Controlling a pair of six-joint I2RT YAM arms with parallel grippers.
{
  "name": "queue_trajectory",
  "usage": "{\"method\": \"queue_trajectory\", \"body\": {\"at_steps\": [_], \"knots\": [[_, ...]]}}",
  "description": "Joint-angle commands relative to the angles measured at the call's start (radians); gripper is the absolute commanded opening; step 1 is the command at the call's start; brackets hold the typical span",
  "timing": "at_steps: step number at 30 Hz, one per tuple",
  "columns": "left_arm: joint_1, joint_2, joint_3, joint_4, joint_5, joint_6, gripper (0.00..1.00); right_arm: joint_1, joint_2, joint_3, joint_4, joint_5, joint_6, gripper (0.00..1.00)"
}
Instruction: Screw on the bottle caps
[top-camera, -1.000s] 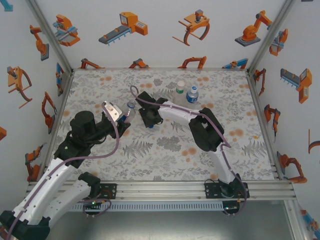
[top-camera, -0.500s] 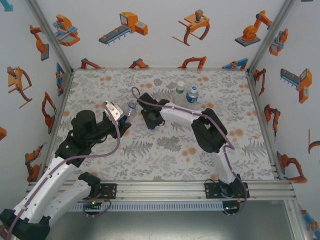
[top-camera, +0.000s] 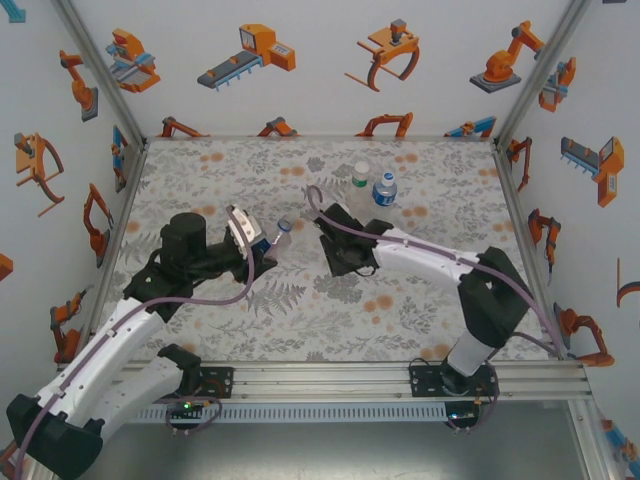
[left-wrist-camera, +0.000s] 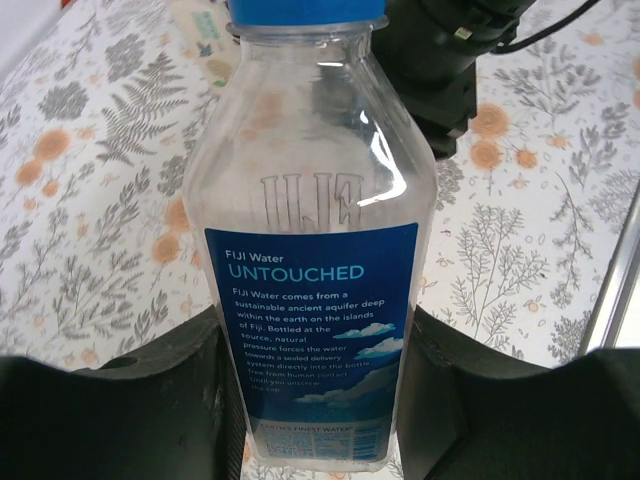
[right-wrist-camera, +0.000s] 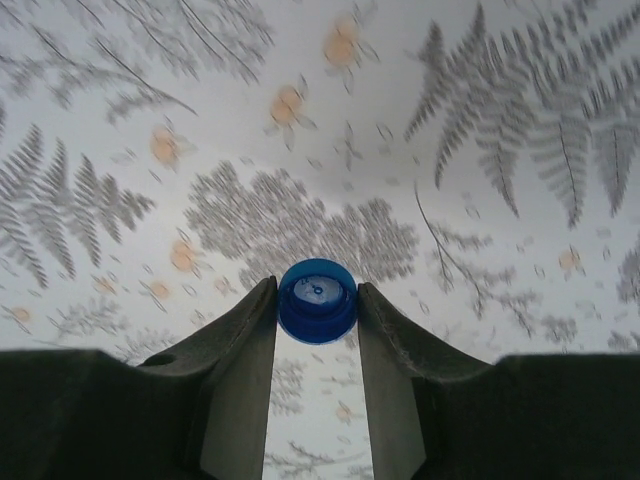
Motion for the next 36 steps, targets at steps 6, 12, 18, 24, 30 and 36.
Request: {"method": "queue_trajectory", "body": {"at_steps": [6, 12, 18, 24, 30, 36], "knots": [[-0.05, 0.131, 0.164, -0.078, 0.191, 0.229, 0.0, 0.012, -0.226, -0.281, 0.075, -0.014, 0.165, 0.26], [-0.073, 0.215, 0.188, -0.033, 0.188, 0.255, 0.0, 0.088, -0.239, -0.371, 0.104, 0.054, 0.251, 0.24], [-0.073, 0.184, 0.12, 0.011, 0.145, 0.242, 0.0, 0.155, -0.127, -0.318, 0.073, 0.11, 0.247, 0.35], [-0.083, 0.126, 0.034, 0.071, 0.049, 0.232, 0.0, 0.171, -0.078, -0.269, 0.043, 0.086, 0.228, 0.45], [-0.085, 0.145, 0.048, 0.074, 0.035, 0.221, 0.0, 0.172, -0.136, -0.256, 0.004, 0.08, 0.252, 0.49], [-0.086, 0.145, 0.052, 0.072, 0.033, 0.22, 0.0, 0.172, -0.168, -0.265, -0.013, 0.076, 0.279, 0.49]]}}
